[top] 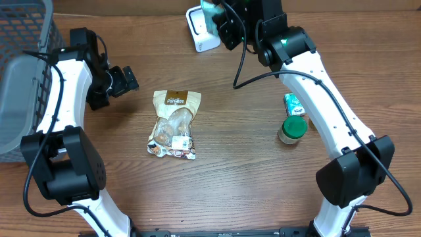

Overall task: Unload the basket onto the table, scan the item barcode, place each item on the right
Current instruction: 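Raise the packet with the right gripper up to the white scanner, then hold the packet in front of the white scanner, then carry the packet right and lower it beside the green-lid jar, then open the right gripper and raise it off the packet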

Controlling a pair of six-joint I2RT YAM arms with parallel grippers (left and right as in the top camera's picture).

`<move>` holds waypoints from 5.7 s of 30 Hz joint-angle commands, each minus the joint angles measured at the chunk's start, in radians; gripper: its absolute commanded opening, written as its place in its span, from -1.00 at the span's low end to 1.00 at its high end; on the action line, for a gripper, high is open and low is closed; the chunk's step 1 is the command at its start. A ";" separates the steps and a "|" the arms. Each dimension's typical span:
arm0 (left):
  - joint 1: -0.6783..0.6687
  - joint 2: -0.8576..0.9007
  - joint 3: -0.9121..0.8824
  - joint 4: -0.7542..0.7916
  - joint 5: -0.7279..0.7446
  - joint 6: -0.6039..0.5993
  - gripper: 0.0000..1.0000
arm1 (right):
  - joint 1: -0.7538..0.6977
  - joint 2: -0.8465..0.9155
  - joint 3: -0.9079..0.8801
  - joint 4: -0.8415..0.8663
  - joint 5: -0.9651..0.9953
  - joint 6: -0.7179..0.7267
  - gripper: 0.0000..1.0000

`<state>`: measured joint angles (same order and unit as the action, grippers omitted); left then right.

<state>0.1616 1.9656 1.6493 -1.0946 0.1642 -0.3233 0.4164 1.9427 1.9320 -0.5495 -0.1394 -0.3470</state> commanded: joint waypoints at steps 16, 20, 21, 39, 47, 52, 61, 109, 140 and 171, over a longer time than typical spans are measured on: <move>0.008 -0.007 0.006 0.000 0.011 -0.021 0.99 | 0.029 0.366 0.018 0.727 0.251 -0.348 -0.93; 0.008 -0.007 0.006 0.000 0.011 -0.021 0.98 | 0.029 0.459 0.018 0.862 0.251 -0.396 -0.93; 0.008 -0.007 0.006 0.000 0.011 -0.021 0.99 | 0.029 0.480 0.018 0.893 0.251 -0.396 -0.92; 0.008 -0.007 0.006 0.000 0.011 -0.021 0.99 | 0.054 0.588 0.018 0.926 0.251 -0.395 -0.93; 0.008 -0.007 0.006 0.000 0.011 -0.021 0.99 | 0.075 0.588 0.018 0.827 0.240 -0.375 -0.93; 0.008 -0.007 0.006 0.000 0.011 -0.021 0.99 | 0.081 0.588 0.018 0.823 0.236 -0.360 -0.93; 0.008 -0.007 0.006 0.000 0.011 -0.021 0.99 | 0.077 0.568 0.018 0.884 0.263 -0.294 -0.93; 0.007 -0.007 0.006 0.000 0.011 -0.021 0.99 | -0.128 0.164 -0.250 -0.598 0.098 0.501 0.64; 0.007 -0.007 0.006 0.000 0.011 -0.021 0.99 | 0.115 0.167 -0.317 -0.535 0.094 0.743 0.18; 0.008 -0.007 0.006 0.000 0.011 -0.021 0.99 | 0.057 0.167 -0.294 -0.578 -0.042 0.656 0.26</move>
<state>0.1616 1.9656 1.6493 -1.0946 0.1715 -0.3347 0.4496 2.1143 1.6104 -1.1408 -0.1535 0.3302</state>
